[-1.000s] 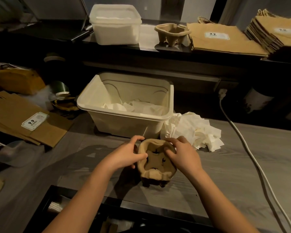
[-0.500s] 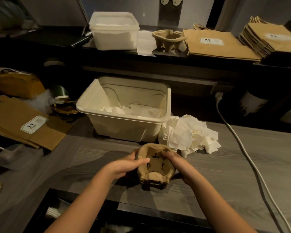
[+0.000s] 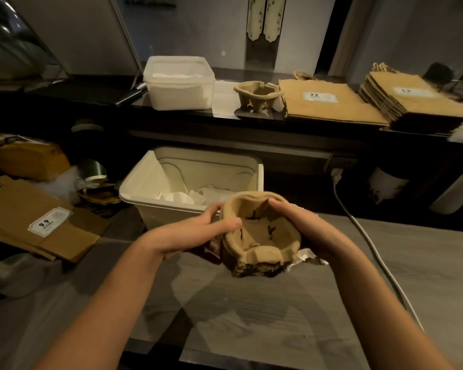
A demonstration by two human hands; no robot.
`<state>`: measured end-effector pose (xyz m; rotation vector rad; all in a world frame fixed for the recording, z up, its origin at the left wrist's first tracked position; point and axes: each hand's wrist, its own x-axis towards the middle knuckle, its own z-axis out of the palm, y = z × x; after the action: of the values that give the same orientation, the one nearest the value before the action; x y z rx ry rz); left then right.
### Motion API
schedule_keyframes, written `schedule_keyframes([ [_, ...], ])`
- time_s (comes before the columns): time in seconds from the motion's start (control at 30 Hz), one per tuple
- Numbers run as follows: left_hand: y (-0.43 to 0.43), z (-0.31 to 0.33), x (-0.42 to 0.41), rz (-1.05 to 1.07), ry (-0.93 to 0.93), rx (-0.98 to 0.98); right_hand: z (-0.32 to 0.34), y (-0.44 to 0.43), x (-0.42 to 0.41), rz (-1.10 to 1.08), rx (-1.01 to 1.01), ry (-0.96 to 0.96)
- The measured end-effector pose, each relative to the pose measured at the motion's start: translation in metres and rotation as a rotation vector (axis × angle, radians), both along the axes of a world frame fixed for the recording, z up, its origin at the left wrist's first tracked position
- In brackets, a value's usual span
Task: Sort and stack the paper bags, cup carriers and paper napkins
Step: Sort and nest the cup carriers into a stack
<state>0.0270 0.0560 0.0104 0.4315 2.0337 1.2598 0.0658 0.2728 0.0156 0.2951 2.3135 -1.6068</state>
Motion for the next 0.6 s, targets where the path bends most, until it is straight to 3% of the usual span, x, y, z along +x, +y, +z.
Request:
schedule_keyframes([
  [0.1, 0.011, 0.02, -0.01, 0.06, 0.078, 0.031, 0.027, 0.003, -0.01, 0.004, 0.018, 0.094],
  [0.33, 0.022, 0.061, -0.03, 0.136, 0.068, 0.22, 0.068, 0.014, -0.03, -0.058, -0.041, 0.217],
  [0.6, 0.026, 0.087, -0.059, 0.104, 0.124, 0.143, 0.096, 0.024, -0.055, -0.095, -0.049, 0.291],
])
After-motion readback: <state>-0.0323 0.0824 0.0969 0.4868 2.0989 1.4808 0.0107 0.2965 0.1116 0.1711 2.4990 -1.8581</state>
